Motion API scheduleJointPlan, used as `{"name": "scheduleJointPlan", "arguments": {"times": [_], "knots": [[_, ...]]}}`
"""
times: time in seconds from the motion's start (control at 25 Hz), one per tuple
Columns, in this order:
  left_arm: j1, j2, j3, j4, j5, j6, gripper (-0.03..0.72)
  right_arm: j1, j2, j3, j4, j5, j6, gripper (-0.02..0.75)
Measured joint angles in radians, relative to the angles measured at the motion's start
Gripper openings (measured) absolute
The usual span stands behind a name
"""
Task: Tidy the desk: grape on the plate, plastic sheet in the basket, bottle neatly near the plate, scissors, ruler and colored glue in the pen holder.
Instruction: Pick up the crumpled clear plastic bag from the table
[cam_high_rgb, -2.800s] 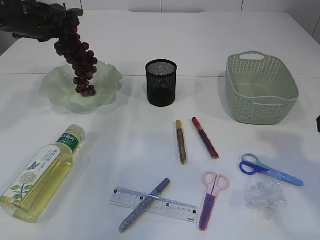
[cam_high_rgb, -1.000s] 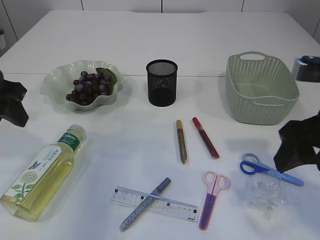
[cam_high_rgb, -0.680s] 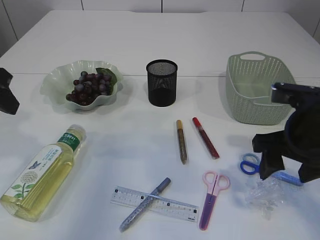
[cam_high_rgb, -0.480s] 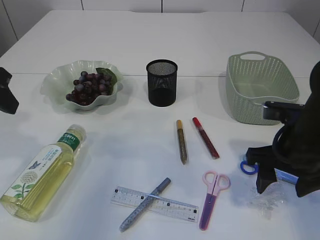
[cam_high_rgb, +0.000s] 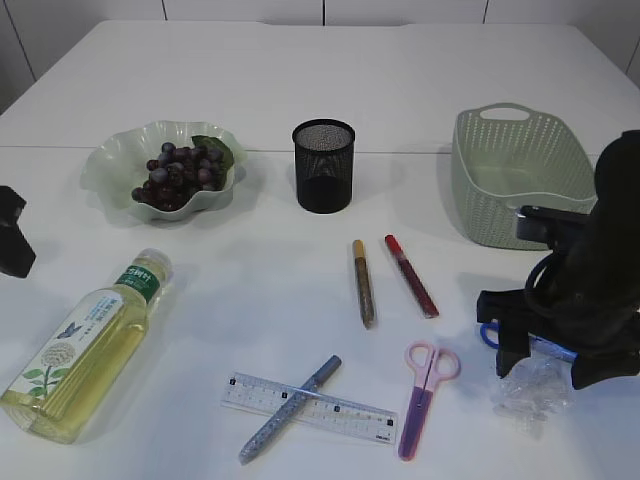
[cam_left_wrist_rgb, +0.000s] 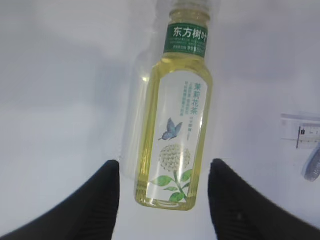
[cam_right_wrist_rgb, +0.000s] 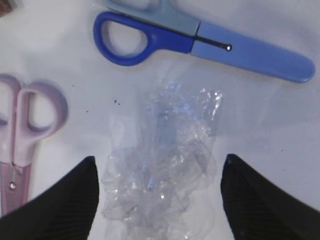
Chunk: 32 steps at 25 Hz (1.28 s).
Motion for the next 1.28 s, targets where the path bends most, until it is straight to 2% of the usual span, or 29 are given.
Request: {"name": "scheduleJointPlan", "arguments": {"times": [0.4, 0.52, 0.72, 0.84, 1.12, 1.28], "knots": [[0.0, 0.0, 0.012, 0.0, -0.008, 0.0, 0.405, 0.0, 0.103, -0.001, 0.0, -0.022, 0.004, 0.566], [0.0, 0.0, 0.012, 0.0, -0.023, 0.0, 0.403, 0.0, 0.105, -0.001, 0.0, -0.026, 0.004, 0.491], [0.0, 0.0, 0.012, 0.0, -0.031, 0.0, 0.403, 0.0, 0.105, -0.001, 0.0, -0.026, 0.004, 0.282], [0.0, 0.0, 0.012, 0.0, -0.031, 0.0, 0.403, 0.0, 0.105, -0.001, 0.0, -0.024, 0.004, 0.191], [0.0, 0.0, 0.012, 0.0, -0.033, 0.0, 0.403, 0.0, 0.032, -0.001, 0.064, -0.022, -0.099, 0.158], [0.0, 0.0, 0.012, -0.002, -0.033, 0.0, 0.402, 0.0, -0.041, -0.027, 0.148, -0.001, -0.226, 0.155]]}}
